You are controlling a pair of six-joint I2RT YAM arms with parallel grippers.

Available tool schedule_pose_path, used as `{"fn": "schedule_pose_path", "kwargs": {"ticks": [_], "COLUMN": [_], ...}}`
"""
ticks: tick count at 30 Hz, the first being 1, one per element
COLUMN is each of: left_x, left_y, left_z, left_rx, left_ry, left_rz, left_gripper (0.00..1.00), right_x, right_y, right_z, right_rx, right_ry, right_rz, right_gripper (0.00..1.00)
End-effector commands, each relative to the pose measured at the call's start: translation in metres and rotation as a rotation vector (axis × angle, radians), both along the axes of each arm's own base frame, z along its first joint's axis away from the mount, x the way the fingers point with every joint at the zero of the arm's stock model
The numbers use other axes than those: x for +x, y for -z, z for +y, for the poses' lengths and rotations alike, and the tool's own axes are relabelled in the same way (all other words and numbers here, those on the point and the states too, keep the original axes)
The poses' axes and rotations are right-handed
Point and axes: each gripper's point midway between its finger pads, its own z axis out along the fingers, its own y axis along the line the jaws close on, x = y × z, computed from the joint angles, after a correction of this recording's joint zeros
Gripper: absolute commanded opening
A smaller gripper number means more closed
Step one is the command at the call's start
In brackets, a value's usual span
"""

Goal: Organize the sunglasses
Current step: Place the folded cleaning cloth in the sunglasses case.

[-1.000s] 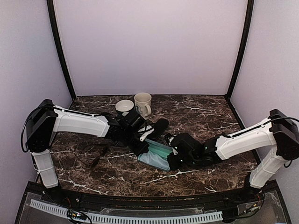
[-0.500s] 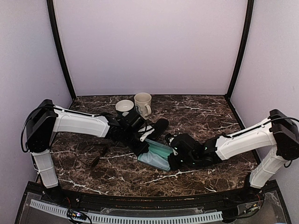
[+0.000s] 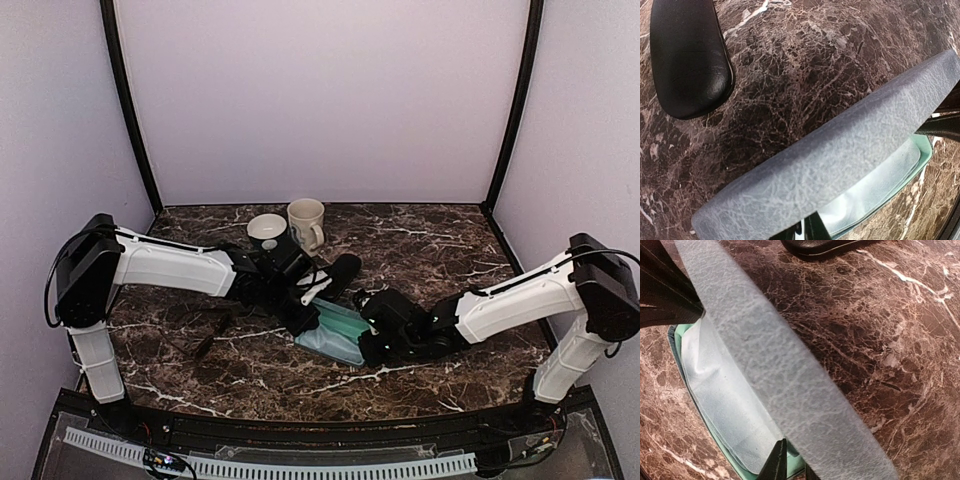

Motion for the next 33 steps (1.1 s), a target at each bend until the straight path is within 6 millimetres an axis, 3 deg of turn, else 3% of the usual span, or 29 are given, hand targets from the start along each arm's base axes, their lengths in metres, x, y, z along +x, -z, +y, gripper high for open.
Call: {"fn": "schedule_pose_path", "kwargs": {"ticks": [1, 6, 8, 18, 25, 29, 33], "left_x": [-0.002, -0.001, 0.0, 0.004, -0.005, -0.014, -0.018], "left_y": [0.003, 0.001, 0.001, 0.0, -0.012, -0.015, -0.012], "left_z": [0.006, 0.008, 0.009, 0.012, 0.008, 0.007, 0.01], "left_rx": [0.025, 0.025, 0.03, 0.043, 0.006, -0.028, -0.045], "left_ry": [-0.017, -0.047, -0.058, -0.105, -0.111, -0.12, -0.146], "left_rz": [-0.002, -0.002, -0.01, -0.035, -0.06, -0.054, -0.051], "left_gripper": [0.1, 0.12, 0.12, 0.15, 0.26, 0.31, 0.33], "right_x": [0.007, 0.009, 0.01, 0.01, -0.005, -0.006, -0.007], "right_y": [-0.016, -0.016, -0.029, -0.037, -0.027, -0.023, -0.006], "right_z": [0.008, 0.006, 0.008, 0.008, 0.029, 0.032, 0.032], "right_rx": [0.031, 0.029, 0.069, 0.118, 0.191, 0.202, 0.16], "right_ry": [0.017, 0.028, 0.035, 0.049, -0.034, -0.034, -0.035], "right_rz": [-0.039, -0.05, -0.069, -0.08, -0.008, 0.003, 0.024], "right_gripper": [0.16, 0.18, 0.19, 0.2, 0.21, 0.2, 0.17]}}
